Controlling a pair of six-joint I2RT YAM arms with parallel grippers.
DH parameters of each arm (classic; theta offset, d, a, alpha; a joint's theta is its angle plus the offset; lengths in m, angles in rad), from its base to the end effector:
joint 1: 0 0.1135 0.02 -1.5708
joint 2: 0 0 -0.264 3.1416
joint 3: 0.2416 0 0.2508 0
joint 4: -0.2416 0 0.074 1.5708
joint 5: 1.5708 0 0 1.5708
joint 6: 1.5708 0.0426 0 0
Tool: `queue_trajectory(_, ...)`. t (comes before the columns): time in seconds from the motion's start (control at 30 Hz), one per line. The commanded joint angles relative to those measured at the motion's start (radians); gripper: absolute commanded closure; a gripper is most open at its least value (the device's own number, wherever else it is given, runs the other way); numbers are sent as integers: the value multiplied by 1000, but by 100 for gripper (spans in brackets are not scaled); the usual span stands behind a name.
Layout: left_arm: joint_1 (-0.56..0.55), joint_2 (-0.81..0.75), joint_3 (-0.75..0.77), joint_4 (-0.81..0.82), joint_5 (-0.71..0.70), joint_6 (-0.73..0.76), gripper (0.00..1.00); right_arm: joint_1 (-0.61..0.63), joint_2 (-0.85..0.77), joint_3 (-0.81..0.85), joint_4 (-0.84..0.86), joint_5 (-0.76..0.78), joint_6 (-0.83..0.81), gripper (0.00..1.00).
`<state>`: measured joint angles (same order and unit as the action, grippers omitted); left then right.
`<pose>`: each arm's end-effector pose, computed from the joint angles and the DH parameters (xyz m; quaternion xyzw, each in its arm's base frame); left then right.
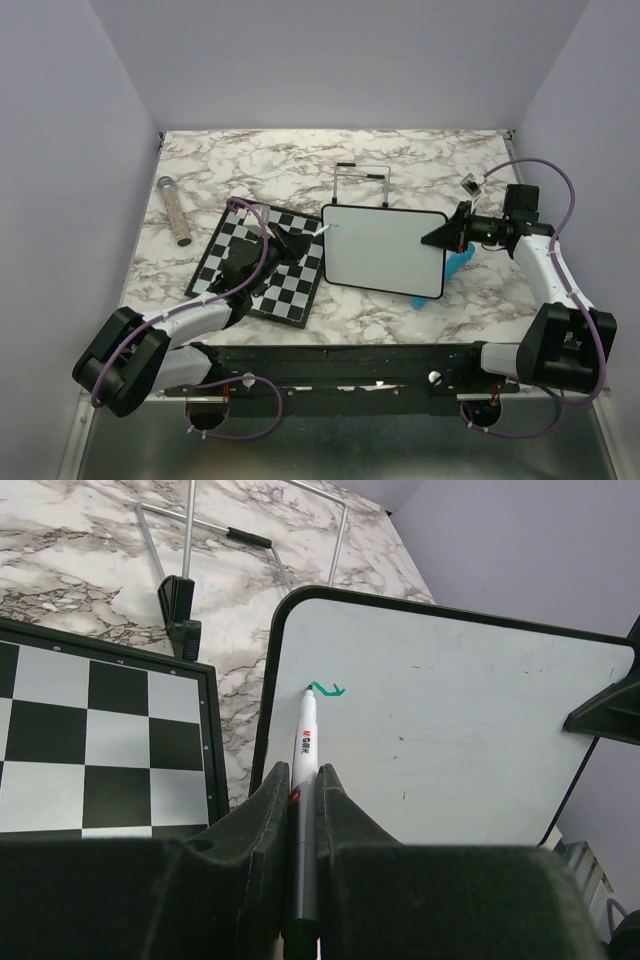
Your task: Write a sentence on the whiteboard
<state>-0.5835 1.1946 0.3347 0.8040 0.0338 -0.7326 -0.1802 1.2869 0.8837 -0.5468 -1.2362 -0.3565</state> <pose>0.2026 -0.1355 0.2071 -0.0425 0.7253 -0.4299 0.5360 0.2480 -0.0043 0.2550 -0.2446 0.7574 0.4660 0.3863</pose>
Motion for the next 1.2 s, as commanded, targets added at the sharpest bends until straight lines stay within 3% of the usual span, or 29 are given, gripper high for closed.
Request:
queue_trajectory(0.0,7,-29,-6,-43,-22,19,100,2,8,6,36,58,-47,99)
queue_trajectory(0.33,7,-40,-8,-104,38,15,100,4,6,6,36,57,-45,100)
queue_trajectory(0.9,5,45,29,-77,166,-2,100,4,3,8,36,55,-44,99)
queue_trajectory(1.17,7,34,35,-176,164,18,100,4,3,6,36,55,-44,100)
